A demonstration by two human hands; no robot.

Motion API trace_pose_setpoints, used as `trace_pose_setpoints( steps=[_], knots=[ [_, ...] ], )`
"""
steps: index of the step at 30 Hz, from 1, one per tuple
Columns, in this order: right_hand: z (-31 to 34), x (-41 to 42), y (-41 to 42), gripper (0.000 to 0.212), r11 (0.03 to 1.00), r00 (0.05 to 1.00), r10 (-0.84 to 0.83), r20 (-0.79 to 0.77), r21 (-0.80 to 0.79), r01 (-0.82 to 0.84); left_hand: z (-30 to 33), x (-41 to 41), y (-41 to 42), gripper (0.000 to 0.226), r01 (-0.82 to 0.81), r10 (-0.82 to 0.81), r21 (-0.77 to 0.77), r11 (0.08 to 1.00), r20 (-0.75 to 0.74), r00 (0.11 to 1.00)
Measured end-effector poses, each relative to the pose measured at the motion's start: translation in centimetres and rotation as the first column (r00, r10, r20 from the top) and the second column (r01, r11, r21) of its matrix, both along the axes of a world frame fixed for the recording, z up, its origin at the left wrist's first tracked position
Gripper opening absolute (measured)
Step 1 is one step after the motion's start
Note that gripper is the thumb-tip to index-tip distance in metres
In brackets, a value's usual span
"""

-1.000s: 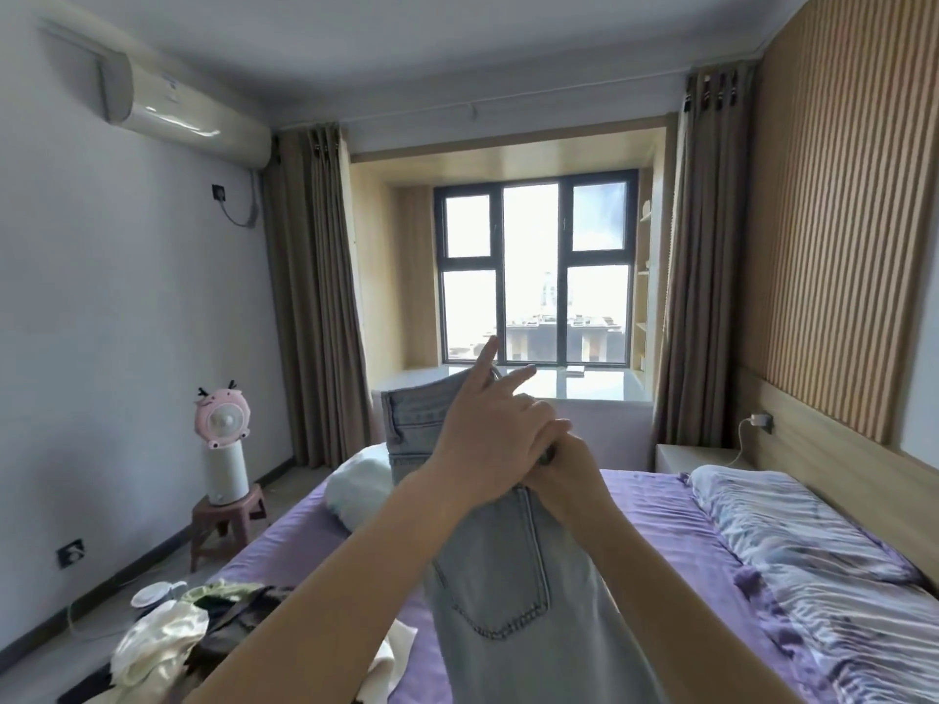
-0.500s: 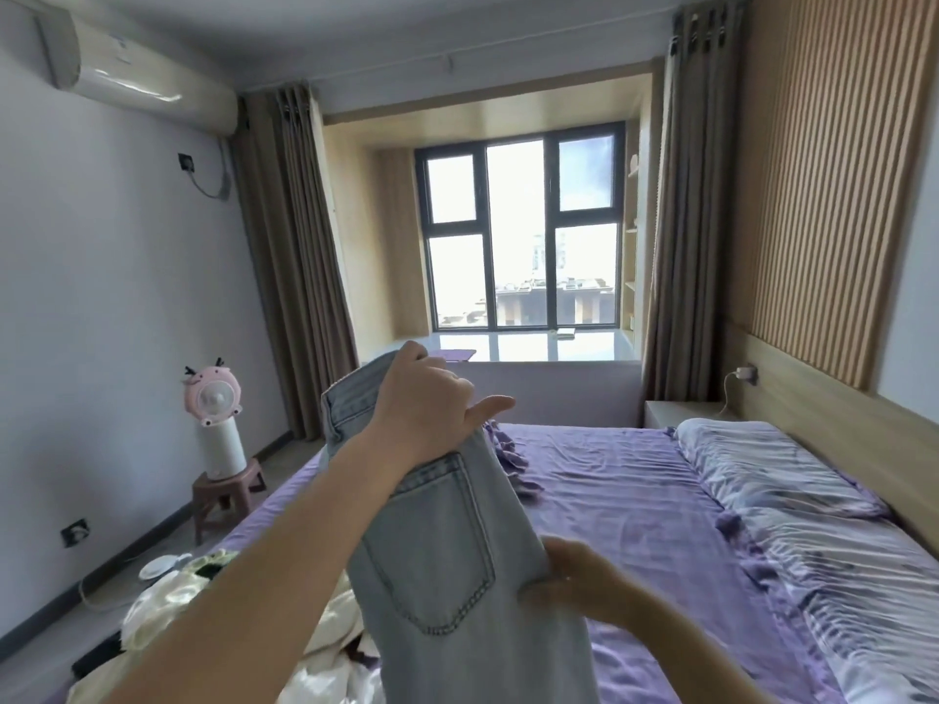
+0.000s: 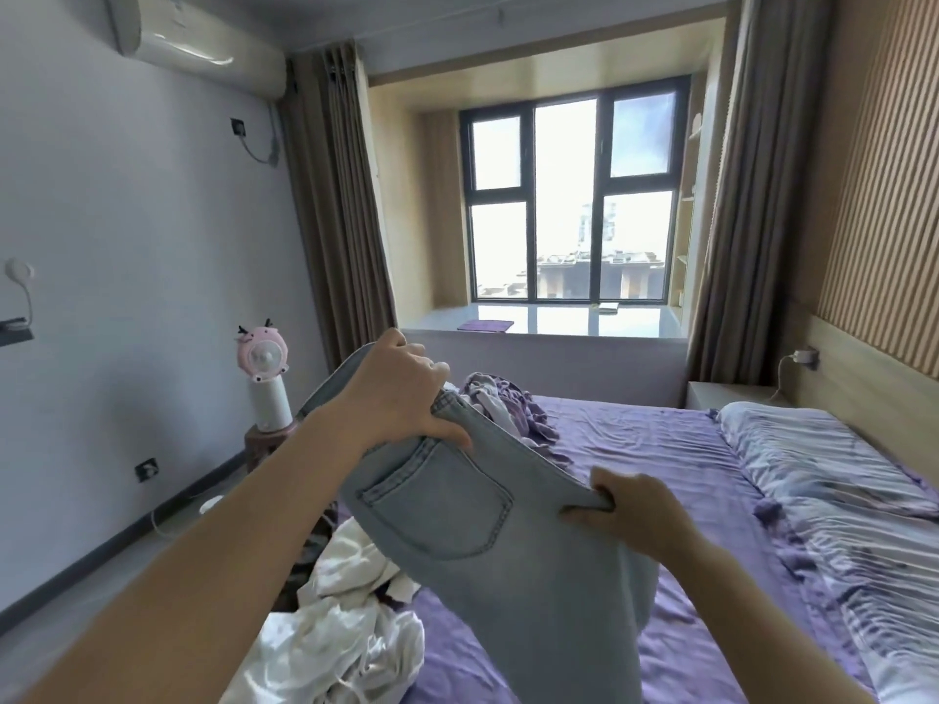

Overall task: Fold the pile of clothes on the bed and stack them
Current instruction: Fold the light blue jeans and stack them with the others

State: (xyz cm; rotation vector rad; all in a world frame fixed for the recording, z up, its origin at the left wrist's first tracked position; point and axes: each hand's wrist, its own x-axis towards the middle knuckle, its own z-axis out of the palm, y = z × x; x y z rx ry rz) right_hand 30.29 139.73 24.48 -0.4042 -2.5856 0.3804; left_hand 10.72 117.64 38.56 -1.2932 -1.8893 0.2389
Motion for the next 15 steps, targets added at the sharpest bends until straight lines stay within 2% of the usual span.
trace_pose_setpoints(
  steps=[3,4,6,8,10,12,15],
  knots=[
    [-0.7,0.7,0.4,0.049,0.997,0.997,0.078,-0.002,0.006,-0.078,0.1,0.0,-0.2,0.087,-0.039,0.039,-0.022,0.999,0.019,0.999],
    [-1.0,1.0,0.6,0.048,0.993,0.994,0.106,-0.003,-0.047,-0.106,0.0,0.0,-0.3,0.087,-0.055,0.056,-0.029,0.998,0.034,0.998],
    [-1.9,1.6,0.7,0.044,0.953,0.986,0.162,-0.029,-0.253,-0.164,-0.6,-0.1,-0.6,0.089,-0.079,0.081,-0.040,0.996,0.063,0.995],
    [-3.3,2.2,0.5,0.039,0.860,0.983,0.177,-0.052,-0.478,-0.180,-2.2,0.0,-0.9,0.087,-0.074,0.079,-0.043,0.996,0.119,0.990],
    [-5.2,3.1,0.1,0.039,0.769,0.985,0.160,-0.057,-0.619,-0.161,-4.6,0.4,-1.3,0.081,-0.046,0.053,-0.039,0.998,0.206,0.977],
    [-7.5,4.3,-0.4,0.037,0.690,0.983,0.177,-0.035,-0.708,-0.150,-7.8,1.1,-1.7,0.082,-0.054,0.074,-0.069,0.996,0.320,0.945],
    [-10.9,6.7,-1.2,0.032,0.574,0.960,0.278,0.046,-0.809,-0.127,-13.2,2.2,-2.5,0.097,-0.058,0.140,-0.189,0.980,0.452,0.881]
  ],
)
